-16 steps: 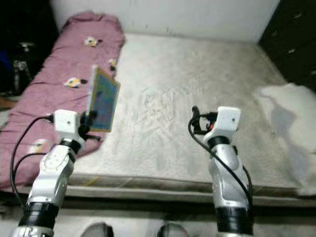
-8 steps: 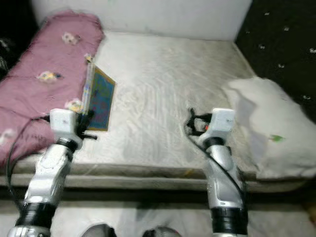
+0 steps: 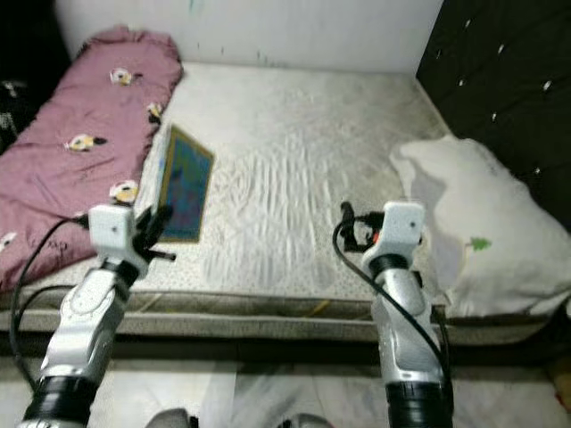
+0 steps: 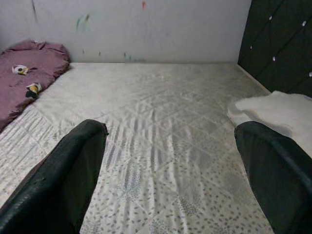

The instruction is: Clean up the room

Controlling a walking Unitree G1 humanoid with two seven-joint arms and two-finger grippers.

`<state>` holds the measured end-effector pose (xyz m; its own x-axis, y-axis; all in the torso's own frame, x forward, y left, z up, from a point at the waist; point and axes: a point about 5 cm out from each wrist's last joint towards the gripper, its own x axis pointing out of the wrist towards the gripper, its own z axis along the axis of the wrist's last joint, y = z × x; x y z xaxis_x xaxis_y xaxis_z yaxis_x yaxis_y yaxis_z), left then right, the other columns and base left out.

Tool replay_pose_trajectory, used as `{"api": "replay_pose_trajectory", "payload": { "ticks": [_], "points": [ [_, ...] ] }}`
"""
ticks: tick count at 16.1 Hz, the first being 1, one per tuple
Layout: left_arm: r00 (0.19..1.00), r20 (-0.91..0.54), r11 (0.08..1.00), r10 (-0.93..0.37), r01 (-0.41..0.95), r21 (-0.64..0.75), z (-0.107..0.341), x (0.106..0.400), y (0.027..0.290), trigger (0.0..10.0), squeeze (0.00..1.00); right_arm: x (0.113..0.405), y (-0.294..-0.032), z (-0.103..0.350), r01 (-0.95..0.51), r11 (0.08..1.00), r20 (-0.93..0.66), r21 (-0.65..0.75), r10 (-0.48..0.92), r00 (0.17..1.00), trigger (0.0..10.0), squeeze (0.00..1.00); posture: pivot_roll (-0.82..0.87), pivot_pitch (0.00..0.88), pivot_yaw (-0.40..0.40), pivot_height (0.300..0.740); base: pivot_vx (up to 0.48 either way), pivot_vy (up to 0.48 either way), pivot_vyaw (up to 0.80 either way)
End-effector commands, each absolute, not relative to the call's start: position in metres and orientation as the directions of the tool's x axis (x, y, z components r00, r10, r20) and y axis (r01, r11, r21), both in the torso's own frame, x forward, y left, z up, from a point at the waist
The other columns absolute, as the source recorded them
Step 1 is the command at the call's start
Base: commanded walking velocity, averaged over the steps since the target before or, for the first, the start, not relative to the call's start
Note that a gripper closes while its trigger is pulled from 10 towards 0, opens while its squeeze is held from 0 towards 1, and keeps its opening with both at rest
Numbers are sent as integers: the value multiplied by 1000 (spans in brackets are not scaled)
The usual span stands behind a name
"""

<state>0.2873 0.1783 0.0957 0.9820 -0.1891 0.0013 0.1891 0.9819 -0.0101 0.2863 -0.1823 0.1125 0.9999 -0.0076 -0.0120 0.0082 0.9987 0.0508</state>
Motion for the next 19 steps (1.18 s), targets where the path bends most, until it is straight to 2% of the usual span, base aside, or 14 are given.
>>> {"api": "replay_pose_trajectory", "payload": {
  "ticks": [1,5,13,16,19],
  "points": [
    [980,66,982,-188,189,4,110,289,181,10000,0,287,-180,119,-10,999,19,40,9,1000,10000,0,-39,35,-48,740,330,0,0],
    [983,40,984,-177,177,1,104,276,189,10000,0,273,-185,110,-9,1000,-10,21,9,1000,10000,0,-36,34,-44,740,366,0,0],
    [987,-7,987,-159,159,6,96,269,193,10000,0,270,-186,107,8,1000,-21,9,-8,1000,10000,0,-39,28,-35,740,337,0,0],
    [993,-35,994,-110,111,18,93,267,197,10000,0,268,-187,105,14,1000,-28,9,-14,1000,10000,0,-37,24,-28,740,0,0,0],
    [992,-54,993,-111,113,28,88,263,199,10000,0,267,-191,101,33,999,-43,12,-33,999,10000,0,-33,21,-24,740,0,0,-800]
  ]
}}
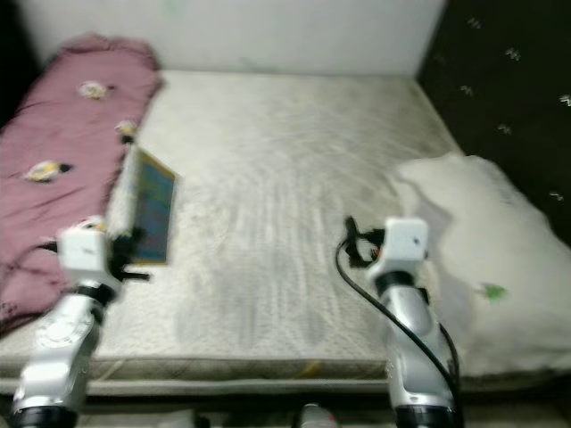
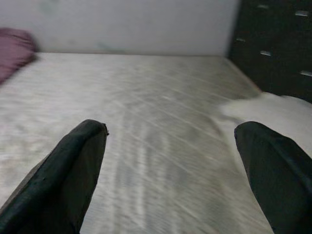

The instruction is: Clean up the room

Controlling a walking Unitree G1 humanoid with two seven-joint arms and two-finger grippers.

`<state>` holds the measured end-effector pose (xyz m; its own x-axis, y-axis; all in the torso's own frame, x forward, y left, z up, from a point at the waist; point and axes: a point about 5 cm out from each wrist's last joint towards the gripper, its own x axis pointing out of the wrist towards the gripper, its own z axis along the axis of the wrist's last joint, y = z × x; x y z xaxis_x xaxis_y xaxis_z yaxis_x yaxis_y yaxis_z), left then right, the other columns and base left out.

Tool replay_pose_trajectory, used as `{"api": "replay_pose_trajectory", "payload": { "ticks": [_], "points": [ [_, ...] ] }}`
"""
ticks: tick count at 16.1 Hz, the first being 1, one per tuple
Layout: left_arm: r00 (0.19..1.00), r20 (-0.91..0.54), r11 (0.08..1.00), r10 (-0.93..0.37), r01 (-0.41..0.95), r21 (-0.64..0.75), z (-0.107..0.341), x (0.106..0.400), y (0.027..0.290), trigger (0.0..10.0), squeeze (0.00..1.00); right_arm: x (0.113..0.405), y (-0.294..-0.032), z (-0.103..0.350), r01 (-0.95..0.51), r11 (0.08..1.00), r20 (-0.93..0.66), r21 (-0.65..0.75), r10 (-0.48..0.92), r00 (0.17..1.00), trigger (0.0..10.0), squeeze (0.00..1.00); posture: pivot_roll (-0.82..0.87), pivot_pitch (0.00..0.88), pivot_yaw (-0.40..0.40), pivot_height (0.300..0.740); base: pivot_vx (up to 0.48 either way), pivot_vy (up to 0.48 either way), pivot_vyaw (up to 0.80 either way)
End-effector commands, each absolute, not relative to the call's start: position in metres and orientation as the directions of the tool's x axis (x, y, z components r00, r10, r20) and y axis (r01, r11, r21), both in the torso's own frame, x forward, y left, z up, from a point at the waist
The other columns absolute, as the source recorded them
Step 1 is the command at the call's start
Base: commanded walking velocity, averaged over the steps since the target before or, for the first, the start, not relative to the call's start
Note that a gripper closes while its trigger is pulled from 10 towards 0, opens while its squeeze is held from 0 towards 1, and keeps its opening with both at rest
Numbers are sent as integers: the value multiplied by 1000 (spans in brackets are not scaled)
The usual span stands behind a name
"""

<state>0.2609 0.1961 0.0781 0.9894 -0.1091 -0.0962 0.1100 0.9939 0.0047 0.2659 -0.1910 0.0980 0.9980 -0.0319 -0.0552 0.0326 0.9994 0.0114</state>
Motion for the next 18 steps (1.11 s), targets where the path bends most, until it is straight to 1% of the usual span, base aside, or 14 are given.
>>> {"api": "replay_pose_trajectory", "payload": {
  "ticks": [1,2,4,7,18],
  "points": [
    [992,-53,993,-113,114,26,88,263,198,10000,0,266,-191,100,31,999,-45,14,-31,998,10000,0,-30,18,-25,740,0,0,-425],
    [992,-48,993,-113,114,22,89,264,198,10000,0,268,-190,100,26,1000,-43,14,-25,999,10000,0,-28,17,-26,740,0,0,0],
    [992,-30,993,-119,119,13,94,269,194,10000,0,273,-188,104,17,1000,-29,13,-17,999,10000,0,-27,17,-31,740,0,-283,0],
    [992,-23,992,-125,126,10,95,271,193,10000,0,278,-190,109,19,1000,-14,10,-18,1000,10000,0,-30,19,-33,740,0,-354,0],
    [992,-18,992,-128,128,0,96,273,191,10000,0,278,-191,107,18,1000,-18,3,-18,1000,10000,0,-34,32,-41,740,0,-374,0]
  ]
}}
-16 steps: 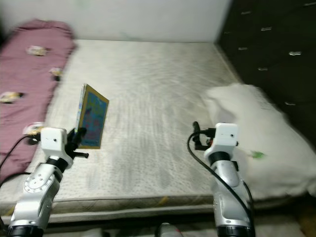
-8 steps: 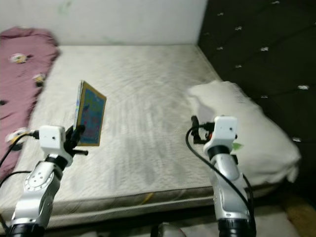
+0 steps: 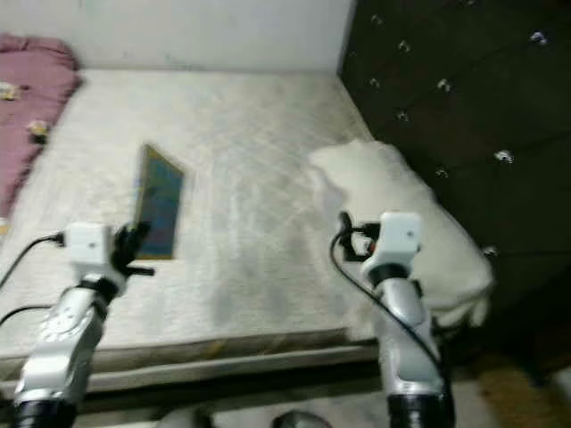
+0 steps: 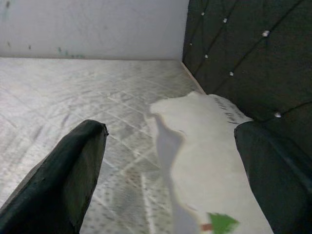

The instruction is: Clean up the room

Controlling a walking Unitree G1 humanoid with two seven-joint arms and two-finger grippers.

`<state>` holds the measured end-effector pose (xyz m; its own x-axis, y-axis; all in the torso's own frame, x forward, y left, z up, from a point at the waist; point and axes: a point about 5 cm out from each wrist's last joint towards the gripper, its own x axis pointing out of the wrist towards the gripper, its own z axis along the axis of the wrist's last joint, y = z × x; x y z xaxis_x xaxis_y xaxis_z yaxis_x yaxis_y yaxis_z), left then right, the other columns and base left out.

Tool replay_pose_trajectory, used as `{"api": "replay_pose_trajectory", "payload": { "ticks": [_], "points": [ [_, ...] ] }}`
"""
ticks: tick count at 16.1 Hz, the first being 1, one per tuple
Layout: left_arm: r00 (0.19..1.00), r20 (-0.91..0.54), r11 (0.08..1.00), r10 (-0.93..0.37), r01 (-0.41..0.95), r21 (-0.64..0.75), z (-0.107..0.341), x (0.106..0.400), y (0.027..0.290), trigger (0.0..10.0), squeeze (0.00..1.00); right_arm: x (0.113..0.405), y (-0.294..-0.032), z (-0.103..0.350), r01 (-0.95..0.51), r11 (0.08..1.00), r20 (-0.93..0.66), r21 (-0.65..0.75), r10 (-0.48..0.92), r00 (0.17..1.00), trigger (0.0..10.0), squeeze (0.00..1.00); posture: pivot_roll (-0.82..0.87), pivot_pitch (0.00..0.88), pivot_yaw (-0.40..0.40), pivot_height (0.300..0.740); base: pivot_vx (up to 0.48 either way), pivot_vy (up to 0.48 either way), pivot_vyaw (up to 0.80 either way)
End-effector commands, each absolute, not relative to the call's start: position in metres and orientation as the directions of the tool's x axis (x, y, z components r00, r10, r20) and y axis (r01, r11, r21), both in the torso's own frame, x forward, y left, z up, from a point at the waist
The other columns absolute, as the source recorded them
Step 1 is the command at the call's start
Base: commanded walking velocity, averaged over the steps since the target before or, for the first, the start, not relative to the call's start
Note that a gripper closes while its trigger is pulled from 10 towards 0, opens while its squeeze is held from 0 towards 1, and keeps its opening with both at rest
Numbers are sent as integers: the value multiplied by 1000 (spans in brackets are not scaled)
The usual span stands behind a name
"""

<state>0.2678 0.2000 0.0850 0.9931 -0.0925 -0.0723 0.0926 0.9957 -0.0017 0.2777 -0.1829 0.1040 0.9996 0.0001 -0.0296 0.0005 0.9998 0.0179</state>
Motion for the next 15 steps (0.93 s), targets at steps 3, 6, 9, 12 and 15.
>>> {"api": "replay_pose_trajectory", "payload": {
  "ticks": [3,6,9,12,15],
  "points": [
    [992,-16,992,-128,128,-2,96,273,191,10000,0,278,-191,107,15,1000,-18,0,-15,1000,10000,0,-34,32,-41,740,0,-375,0],
    [993,-4,992,-121,121,-23,98,274,190,10000,0,279,-190,107,13,1000,-19,-3,-13,1000,10000,0,-34,35,-44,740,0,-115,0],
    [991,2,990,-136,136,-20,99,275,190,10000,0,279,-190,107,7,1000,-20,-1,-7,1000,10000,0,-32,36,-46,740,0,0,0],
    [990,13,989,-143,143,-29,100,274,190,10000,0,279,-188,107,-1,1000,-18,6,2,1000,10000,0,-32,36,-46,740,0,0,0],
    [989,18,988,-150,150,-35,101,274,190,10000,0,279,-185,109,-34,999,-4,-28,33,999,10000,0,-30,33,-46,740,0,0,263]
  ]
}}
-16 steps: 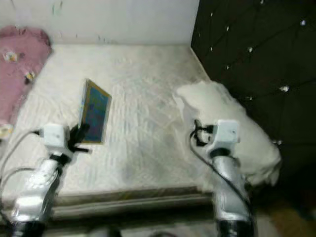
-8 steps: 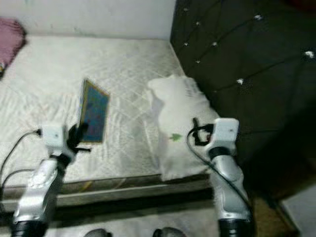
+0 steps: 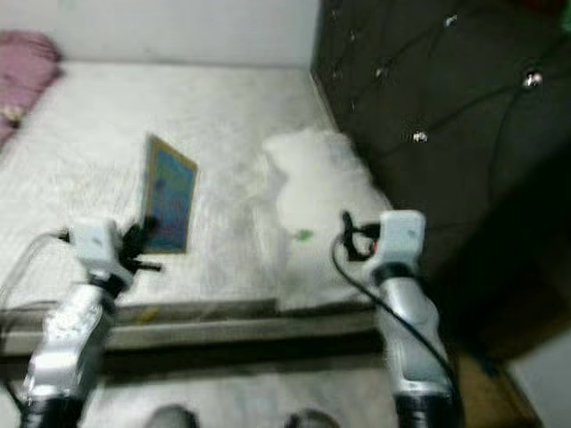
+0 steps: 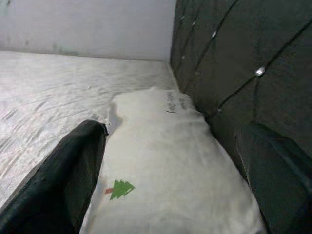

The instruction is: Clean up the room

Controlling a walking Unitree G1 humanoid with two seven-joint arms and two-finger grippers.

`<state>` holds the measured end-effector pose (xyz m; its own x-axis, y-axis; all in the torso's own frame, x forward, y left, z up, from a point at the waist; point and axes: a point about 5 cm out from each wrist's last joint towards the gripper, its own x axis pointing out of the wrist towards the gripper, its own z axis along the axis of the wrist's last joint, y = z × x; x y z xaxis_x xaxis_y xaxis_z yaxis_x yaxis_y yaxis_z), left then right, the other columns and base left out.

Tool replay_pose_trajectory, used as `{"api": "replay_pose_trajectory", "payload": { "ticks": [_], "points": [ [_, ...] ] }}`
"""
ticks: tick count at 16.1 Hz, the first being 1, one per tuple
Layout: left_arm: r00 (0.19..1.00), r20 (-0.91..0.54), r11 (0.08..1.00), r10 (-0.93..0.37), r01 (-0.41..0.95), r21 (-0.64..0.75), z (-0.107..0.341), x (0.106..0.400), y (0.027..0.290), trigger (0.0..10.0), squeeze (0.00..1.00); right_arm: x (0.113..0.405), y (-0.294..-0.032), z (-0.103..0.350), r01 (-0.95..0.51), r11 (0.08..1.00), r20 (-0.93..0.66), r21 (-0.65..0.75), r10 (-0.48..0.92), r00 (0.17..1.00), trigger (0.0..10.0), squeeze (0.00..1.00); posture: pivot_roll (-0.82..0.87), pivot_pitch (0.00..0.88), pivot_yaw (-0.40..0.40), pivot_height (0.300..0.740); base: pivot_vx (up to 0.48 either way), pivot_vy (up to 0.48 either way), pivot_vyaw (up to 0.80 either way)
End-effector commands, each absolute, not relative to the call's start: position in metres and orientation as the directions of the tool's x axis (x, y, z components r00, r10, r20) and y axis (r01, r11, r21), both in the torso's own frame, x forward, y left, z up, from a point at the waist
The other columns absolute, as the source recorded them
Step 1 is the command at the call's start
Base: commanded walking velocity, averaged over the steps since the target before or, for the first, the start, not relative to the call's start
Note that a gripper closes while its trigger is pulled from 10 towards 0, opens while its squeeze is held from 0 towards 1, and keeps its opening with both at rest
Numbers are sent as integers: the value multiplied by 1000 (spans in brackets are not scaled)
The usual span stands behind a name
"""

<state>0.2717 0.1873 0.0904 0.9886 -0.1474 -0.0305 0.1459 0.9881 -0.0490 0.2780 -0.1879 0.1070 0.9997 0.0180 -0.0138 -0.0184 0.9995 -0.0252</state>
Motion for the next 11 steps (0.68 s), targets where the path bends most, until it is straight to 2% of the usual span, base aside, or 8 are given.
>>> {"api": "replay_pose_trajectory", "payload": {
  "ticks": [1,2,6,11],
  "points": [
    [987,24,987,-157,158,-41,102,274,189,10000,0,279,-185,109,-28,999,-5,-20,28,1000,10000,0,-30,33,-46,740,0,0,788],
    [987,26,986,-159,160,-41,102,274,189,10000,0,280,-185,109,-26,999,-6,-19,26,1000,10000,0,-30,33,-46,740,0,0,669],
    [986,31,985,-166,168,-41,103,275,189,10000,0,280,-186,108,-21,1000,-6,-11,21,1000,10000,0,-30,33,-46,740,0,0,0],
    [985,32,984,-169,170,-41,103,275,189,10000,0,282,-186,108,-22,1000,-4,-13,22,1000,10000,0,-25,25,-49,740,252,0,0]
  ]
}}
